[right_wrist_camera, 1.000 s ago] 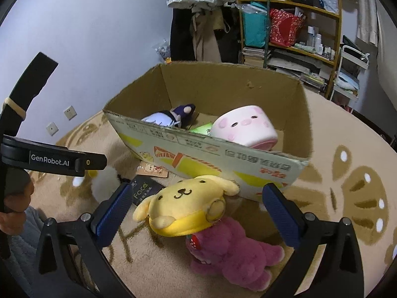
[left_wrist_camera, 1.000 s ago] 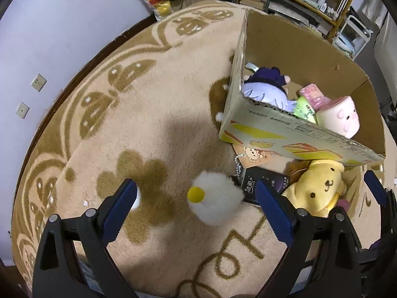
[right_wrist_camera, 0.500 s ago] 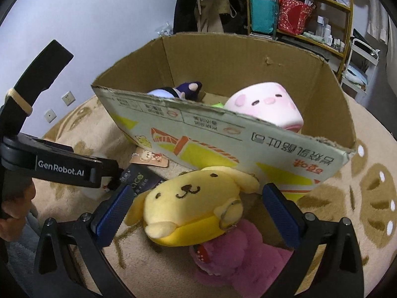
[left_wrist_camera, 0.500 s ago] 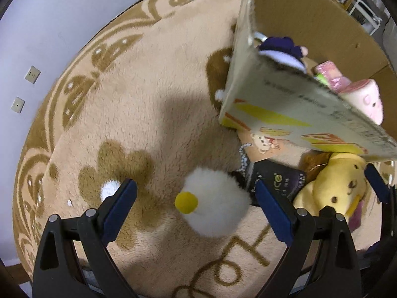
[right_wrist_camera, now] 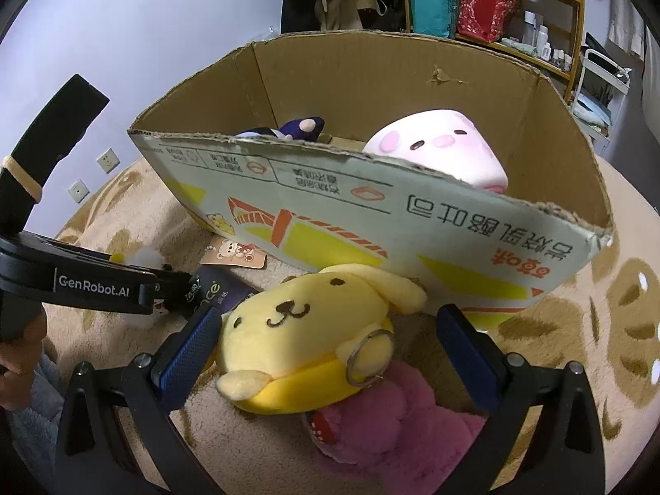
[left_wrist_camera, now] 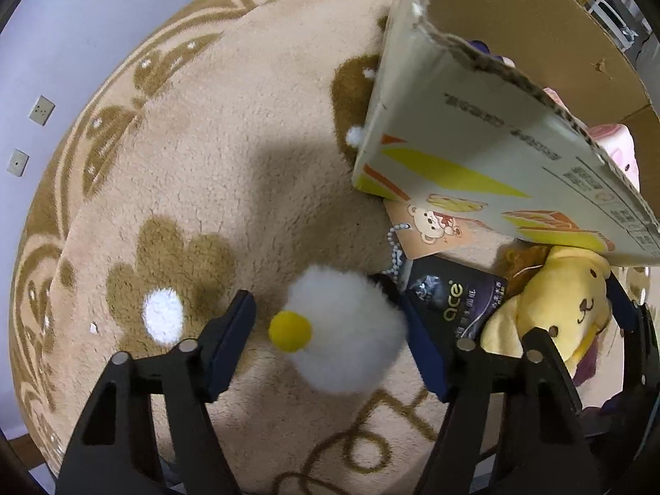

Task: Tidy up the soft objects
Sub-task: 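Close the left tool on the white pompom while the right tool grips the yellow dog plush, then lift the pompom with the left tool while the right tool raises the yellow dog plush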

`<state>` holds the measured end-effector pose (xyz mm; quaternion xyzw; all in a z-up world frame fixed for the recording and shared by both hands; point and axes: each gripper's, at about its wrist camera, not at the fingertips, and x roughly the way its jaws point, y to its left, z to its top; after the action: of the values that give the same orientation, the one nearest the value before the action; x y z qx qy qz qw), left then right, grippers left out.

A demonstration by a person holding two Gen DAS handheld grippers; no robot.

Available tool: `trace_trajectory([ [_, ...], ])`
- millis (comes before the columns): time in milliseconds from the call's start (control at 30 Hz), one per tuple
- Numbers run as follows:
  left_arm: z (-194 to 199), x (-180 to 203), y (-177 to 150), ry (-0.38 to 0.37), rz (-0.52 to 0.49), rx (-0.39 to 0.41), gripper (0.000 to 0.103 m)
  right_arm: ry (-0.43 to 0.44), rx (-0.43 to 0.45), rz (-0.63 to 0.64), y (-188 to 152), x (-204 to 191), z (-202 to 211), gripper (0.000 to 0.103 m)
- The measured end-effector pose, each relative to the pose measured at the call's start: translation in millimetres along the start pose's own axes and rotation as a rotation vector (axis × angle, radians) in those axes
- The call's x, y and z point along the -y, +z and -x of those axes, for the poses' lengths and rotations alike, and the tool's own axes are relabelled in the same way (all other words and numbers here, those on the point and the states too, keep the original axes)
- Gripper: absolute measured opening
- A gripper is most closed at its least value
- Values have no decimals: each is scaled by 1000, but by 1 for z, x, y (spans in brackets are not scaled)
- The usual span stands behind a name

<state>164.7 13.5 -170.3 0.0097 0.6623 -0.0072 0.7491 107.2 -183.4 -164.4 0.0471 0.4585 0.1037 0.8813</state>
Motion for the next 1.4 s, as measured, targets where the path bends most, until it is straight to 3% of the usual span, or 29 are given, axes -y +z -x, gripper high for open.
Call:
trace_trajectory([
  [167,0,0,-1,-42,9,-9,50,2,-1,-3,-1,0,0,103],
  [533,5,14,-4,-22,-50,20,40,26,18,-1,0,-2,5,103],
  [600,7,21,-5,-27,-56,21,37,32,10,-3,0,-1,5,96],
  [933,10,24,-9,-34,-70,12,35,78,-60,-19,-5,0,-4,91],
  [1000,6,17,-8,-48,-42,-5,35,91,-76,-20,-6,0,-7,84],
  [1167,4,10,-5,-66,-18,-14,35,95,-72,9,-7,-6,-5,71],
  [1400,15,2,-11,-65,-14,26,32,92,-39,14,-9,-9,5,65],
])
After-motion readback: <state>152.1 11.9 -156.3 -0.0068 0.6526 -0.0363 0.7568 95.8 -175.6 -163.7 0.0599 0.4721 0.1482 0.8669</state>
